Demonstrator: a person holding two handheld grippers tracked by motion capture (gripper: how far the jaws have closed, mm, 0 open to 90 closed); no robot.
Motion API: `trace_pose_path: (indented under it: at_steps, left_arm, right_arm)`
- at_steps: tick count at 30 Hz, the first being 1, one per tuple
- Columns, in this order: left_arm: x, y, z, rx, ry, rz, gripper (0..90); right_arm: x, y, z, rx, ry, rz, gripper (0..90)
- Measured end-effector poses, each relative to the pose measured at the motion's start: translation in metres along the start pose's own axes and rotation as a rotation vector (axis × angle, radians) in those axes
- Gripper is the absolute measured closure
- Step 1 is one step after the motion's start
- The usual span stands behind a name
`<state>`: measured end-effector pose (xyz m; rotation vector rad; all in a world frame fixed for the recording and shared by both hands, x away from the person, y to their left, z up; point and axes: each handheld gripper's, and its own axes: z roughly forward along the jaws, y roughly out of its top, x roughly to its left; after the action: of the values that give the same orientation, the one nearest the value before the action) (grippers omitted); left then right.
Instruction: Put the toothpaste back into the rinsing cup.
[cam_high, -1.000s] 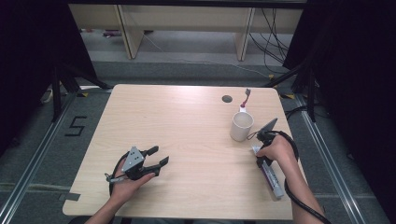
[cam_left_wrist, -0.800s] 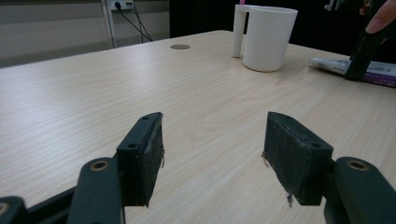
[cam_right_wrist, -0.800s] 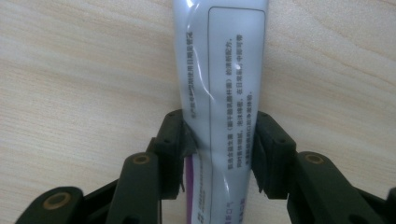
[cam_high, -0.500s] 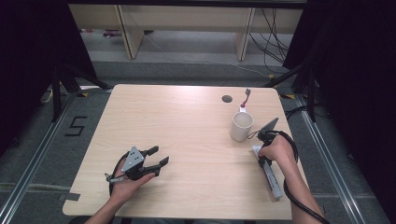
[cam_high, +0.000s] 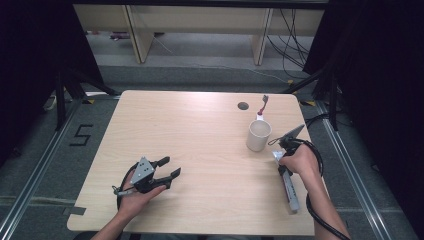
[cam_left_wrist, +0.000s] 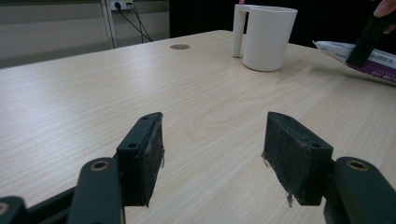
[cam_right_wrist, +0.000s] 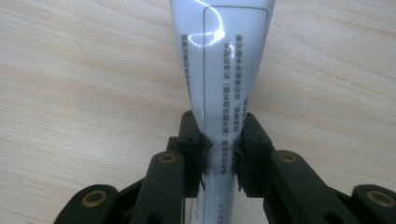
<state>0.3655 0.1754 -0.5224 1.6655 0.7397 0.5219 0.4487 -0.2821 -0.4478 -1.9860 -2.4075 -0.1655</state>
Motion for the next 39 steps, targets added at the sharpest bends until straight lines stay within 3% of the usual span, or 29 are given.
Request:
trace_pose_path:
  at_steps: [4, 5, 6, 8, 9, 10, 11, 13, 14, 15, 16, 19, 20, 22, 23, 24, 25, 26, 27, 28, 30, 32, 33, 34, 36, 37, 38, 39]
  left_arm:
    - [0.000, 0.000, 0.000, -0.004, -0.002, -0.003, 37.3]
    - [0.000, 0.000, 0.000, -0.004, -0.002, -0.002, 37.3]
    - [0.000, 0.000, 0.000, -0.003, -0.002, -0.001, 37.3]
    - [0.000, 0.000, 0.000, -0.002, -0.002, -0.001, 37.3]
    - [0.000, 0.000, 0.000, -0.003, -0.002, -0.002, 37.3]
    - [0.000, 0.000, 0.000, -0.003, -0.002, -0.002, 37.3]
    - [0.000, 0.000, 0.000, -0.003, -0.002, -0.001, 37.3]
    - [0.000, 0.000, 0.000, -0.003, -0.002, 0.001, 37.4]
    - [0.000, 0.000, 0.000, -0.002, -0.003, 0.002, 37.3]
    - [0.000, 0.000, 0.000, -0.002, -0.002, 0.001, 37.3]
    - [0.000, 0.000, 0.000, -0.002, -0.003, 0.001, 37.3]
    - [0.000, 0.000, 0.000, -0.002, -0.002, 0.001, 37.4]
    - [0.000, 0.000, 0.000, -0.003, -0.002, 0.001, 37.4]
    - [0.000, 0.000, 0.000, -0.003, -0.002, 0.000, 37.3]
    - [0.000, 0.000, 0.000, -0.003, -0.002, 0.000, 37.4]
    - [0.000, 0.000, 0.000, -0.003, -0.002, 0.000, 37.4]
    - [0.000, 0.000, 0.000, -0.003, -0.002, 0.001, 37.3]
    - [0.000, 0.000, 0.000, -0.003, -0.002, 0.001, 37.4]
    - [0.000, 0.000, 0.000, -0.004, -0.002, 0.000, 37.3]
    - [0.000, 0.000, 0.000, -0.003, -0.002, 0.000, 37.4]
    - [0.000, 0.000, 0.000, -0.003, -0.002, 0.001, 37.4]
    - [0.000, 0.000, 0.000, -0.003, -0.002, 0.002, 37.4]
    - [0.000, 0.000, 0.000, -0.004, -0.003, 0.003, 37.4]
    - [0.000, 0.000, 0.000, -0.004, -0.003, 0.003, 37.3]
    - [0.000, 0.000, 0.000, -0.004, -0.003, 0.001, 37.3]
    - [0.000, 0.000, 0.000, -0.004, -0.003, 0.001, 37.3]
    - [0.000, 0.000, 0.000, -0.003, -0.002, 0.001, 37.4]
    - [0.000, 0.000, 0.000, -0.004, -0.002, 0.001, 37.4]
  right_arm:
    - [0.003, -0.004, -0.009, -0.029, 0.018, 0.049, 75.2]
    - [0.002, -0.006, -0.011, -0.063, 0.004, 0.032, 75.3]
    - [0.003, -0.007, -0.014, -0.071, 0.017, 0.057, 75.3]
    - [0.001, -0.008, -0.020, -0.078, 0.015, 0.038, 75.3]
    - [0.002, -0.009, -0.023, -0.094, 0.023, 0.071, 75.3]
    - [0.000, -0.010, -0.025, -0.123, 0.020, 0.048, 75.3]
    - [0.000, -0.012, -0.028, -0.138, 0.031, 0.080, 75.3]
    - [-0.002, -0.013, -0.032, -0.165, 0.020, 0.056, 75.3]
    - [-0.001, -0.014, -0.033, -0.191, 0.026, 0.077, 75.3]
    - [-0.003, -0.015, -0.036, -0.196, 0.024, 0.061, 75.3]
    - [-0.002, -0.016, -0.037, -0.206, 0.026, 0.080, 75.3]
    - [-0.002, -0.018, -0.039, -0.239, 0.044, 0.075, 75.3]
    - [-0.005, -0.019, -0.040, -0.279, 0.025, 0.035, 75.3]
    - [-0.006, -0.020, -0.041, -0.299, 0.037, 0.032, 75.3]
    - [-0.005, -0.020, -0.043, -0.322, 0.020, 0.033, 75.3]
    - [-0.003, -0.022, -0.044, -0.312, 0.040, 0.055, 75.3]
    - [-0.005, -0.022, -0.046, -0.346, 0.019, 0.022, 75.3]
    - [-0.002, -0.023, -0.047, -0.350, 0.037, 0.061, 75.3]
    - [-0.006, -0.024, -0.048, -0.389, 0.018, 0.007, 75.3]
    - [-0.008, -0.024, -0.047, -0.415, 0.024, -0.014, 75.3]
    - [-0.006, -0.025, -0.049, -0.461, 0.023, -0.003, 75.3]
    - [-0.001, -0.028, -0.052, -0.492, 0.030, 0.052, 75.3]
    - [-0.002, -0.028, -0.054, -0.511, 0.015, 0.040, 75.2]
    - [0.002, -0.030, -0.055, -0.515, 0.044, 0.086, 75.2]
    - [0.001, -0.031, -0.056, -0.573, 0.032, 0.079, 75.2]
    - [-0.003, -0.030, -0.056, -0.610, 0.018, 0.032, 75.2]
    - [-0.001, -0.031, -0.057, -0.626, 0.025, 0.055, 75.2]
    - [-0.002, -0.032, -0.057, -0.650, 0.025, 0.038, 75.2]
